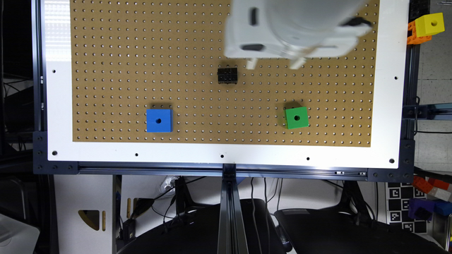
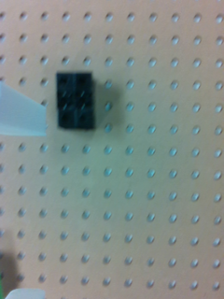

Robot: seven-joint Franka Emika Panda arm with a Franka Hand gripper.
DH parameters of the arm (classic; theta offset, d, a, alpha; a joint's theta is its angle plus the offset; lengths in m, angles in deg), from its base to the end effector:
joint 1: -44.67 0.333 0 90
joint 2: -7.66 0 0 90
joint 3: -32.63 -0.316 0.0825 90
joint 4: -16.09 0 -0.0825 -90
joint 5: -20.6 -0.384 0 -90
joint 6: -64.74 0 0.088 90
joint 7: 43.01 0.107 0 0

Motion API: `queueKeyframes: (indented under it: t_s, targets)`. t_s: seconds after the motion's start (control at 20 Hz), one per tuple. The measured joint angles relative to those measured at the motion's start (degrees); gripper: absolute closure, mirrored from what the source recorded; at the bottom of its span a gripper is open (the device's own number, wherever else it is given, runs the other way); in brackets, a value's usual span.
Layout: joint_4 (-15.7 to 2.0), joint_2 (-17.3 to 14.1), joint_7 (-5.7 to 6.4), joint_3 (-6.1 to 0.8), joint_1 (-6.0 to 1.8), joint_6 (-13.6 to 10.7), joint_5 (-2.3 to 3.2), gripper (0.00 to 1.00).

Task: Pick up green block.

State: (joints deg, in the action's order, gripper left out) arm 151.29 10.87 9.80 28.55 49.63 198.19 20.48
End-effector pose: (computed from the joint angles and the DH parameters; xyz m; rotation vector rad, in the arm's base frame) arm 0.4898 0.0780 0.3528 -2.9040 1.1690 -0.0360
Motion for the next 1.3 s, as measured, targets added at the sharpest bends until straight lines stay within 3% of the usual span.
queueKeyframes:
  t_s: [0.15, 0.2, 0.25, 0.35, 0.4, 0.45, 0.5, 0.55, 1.3]
  targets:
    - [-0.12, -0.04, 0.09, -0.12, 0.02, 0.0, -0.02, 0.0]
    - [0.25, 0.04, -0.21, 0.27, -0.05, 0.0, 0.03, 0.0]
    - [-4.22, -2.73, 3.68, -3.14, 0.73, 0.0, -0.28, 0.0]
    - [-6.88, -4.96, 5.35, -4.64, 0.82, 0.0, -0.26, 0.0]
    - [-9.87, -7.64, 6.68, -5.82, 0.8, 0.0, -0.01, 0.0]
    - [-12.99, -10.63, 7.63, -6.51, 0.78, -0.01, 0.46, 0.0]
    - [-15.47, -13.12, 7.89, -6.72, 0.78, -0.01, 0.68, 0.0]
    - [-22.65, -19.42, 7.9, -6.89, 0.77, -1.12, 0.76, 0.0]
    - [-22.67, -22.15, 7.91, -7.05, 0.8, 0.07, 0.76, 0.0]
